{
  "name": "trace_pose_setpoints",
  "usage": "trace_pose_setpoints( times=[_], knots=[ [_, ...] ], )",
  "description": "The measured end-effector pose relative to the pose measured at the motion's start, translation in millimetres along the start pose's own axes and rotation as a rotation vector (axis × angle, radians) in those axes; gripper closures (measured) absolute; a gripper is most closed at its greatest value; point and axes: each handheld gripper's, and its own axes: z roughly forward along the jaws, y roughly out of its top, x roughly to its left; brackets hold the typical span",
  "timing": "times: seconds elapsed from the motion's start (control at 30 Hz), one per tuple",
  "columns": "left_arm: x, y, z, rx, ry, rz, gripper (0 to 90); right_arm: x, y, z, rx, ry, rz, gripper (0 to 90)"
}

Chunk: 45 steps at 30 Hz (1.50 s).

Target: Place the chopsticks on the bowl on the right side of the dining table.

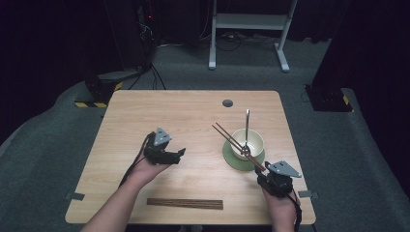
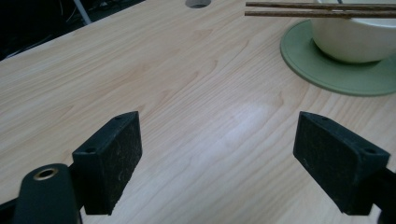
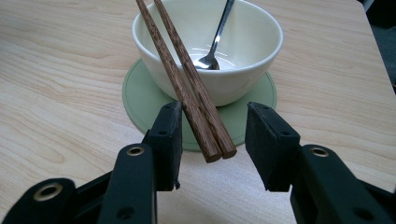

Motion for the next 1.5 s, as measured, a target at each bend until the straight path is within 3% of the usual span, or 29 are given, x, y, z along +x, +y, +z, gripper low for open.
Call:
trace_pose_setpoints(
  times=[0.07, 0.17, 0.27, 0.37, 0.43, 0.5, 0.63, 1.07, 1.3, 1.5],
  knots=[
    [-4.6, 6.4, 13.7, -0.004, -0.009, -0.019, 16.1, -0.6, -0.8, 0.0, 0.003, -0.004, 0.000, 56.4],
    [-15.6, 18.4, 34.5, -0.010, -0.012, -0.013, 16.8, -2.9, -0.4, 1.6, 0.016, -0.002, 0.015, 56.2],
    [-22.1, 24.8, 43.8, -0.014, -0.010, -0.003, 17.4, -4.0, -0.9, 2.4, 0.024, 0.004, 0.031, 56.0],
    [-29.6, 31.4, 54.2, -0.014, -0.007, 0.001, 19.3, -5.7, 2.4, 3.2, 0.039, -0.017, -0.004, 55.5],
    [-33.5, 34.7, 60.5, -0.005, -0.009, 0.001, 20.4, -9.3, 5.6, 2.6, 0.032, -0.001, 0.014, 55.4],
    [-37.0, 37.4, 66.0, -0.005, -0.013, -0.001, 21.7, -9.0, 8.1, 3.8, 0.038, -0.005, -0.001, 55.4],
    [-39.6, 40.9, 74.6, -0.004, -0.010, -0.007, 25.0, -10.8, 11.8, 7.1, 0.042, -0.007, -0.022, 55.4],
    [-45.7, 46.0, 89.2, -0.001, 0.002, -0.001, 28.1, -37.2, 14.2, 15.2, 0.035, -0.026, 0.033, 53.6],
    [-48.0, 44.4, 96.2, 0.014, 0.007, 0.001, 33.1, -43.5, 15.7, 18.1, 0.033, -0.028, 0.038, 53.4],
    [-51.5, 47.2, 100.3, -0.002, 0.005, 0.007, 36.0, -50.8, 16.9, 19.5, 0.034, -0.037, 0.050, 53.4]
  ],
)
